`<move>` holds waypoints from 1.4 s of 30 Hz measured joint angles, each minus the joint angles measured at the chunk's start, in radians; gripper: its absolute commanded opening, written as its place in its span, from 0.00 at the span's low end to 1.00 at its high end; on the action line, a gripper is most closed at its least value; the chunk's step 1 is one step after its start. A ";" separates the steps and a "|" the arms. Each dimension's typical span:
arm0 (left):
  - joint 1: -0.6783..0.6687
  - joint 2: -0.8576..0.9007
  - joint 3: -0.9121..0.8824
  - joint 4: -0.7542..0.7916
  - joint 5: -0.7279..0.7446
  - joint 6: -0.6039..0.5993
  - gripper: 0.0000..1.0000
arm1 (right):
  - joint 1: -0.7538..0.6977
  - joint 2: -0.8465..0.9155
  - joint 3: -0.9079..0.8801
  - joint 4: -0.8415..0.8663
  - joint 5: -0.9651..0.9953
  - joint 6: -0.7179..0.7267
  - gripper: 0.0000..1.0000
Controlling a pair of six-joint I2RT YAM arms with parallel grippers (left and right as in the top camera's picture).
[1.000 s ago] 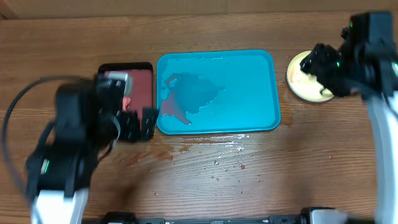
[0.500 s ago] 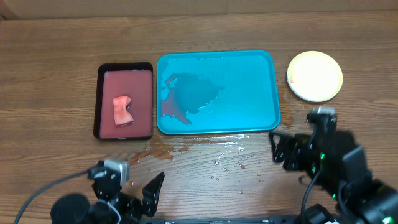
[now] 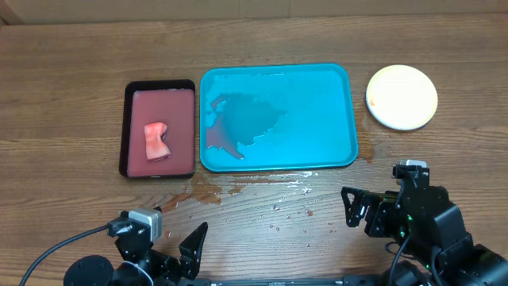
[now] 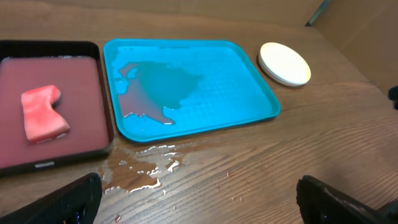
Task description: Clean dirty plates on tray and stack at the side
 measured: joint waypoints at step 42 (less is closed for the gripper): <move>0.159 -0.165 -0.373 0.477 -0.031 0.082 1.00 | 0.000 0.000 0.000 0.000 0.000 0.000 1.00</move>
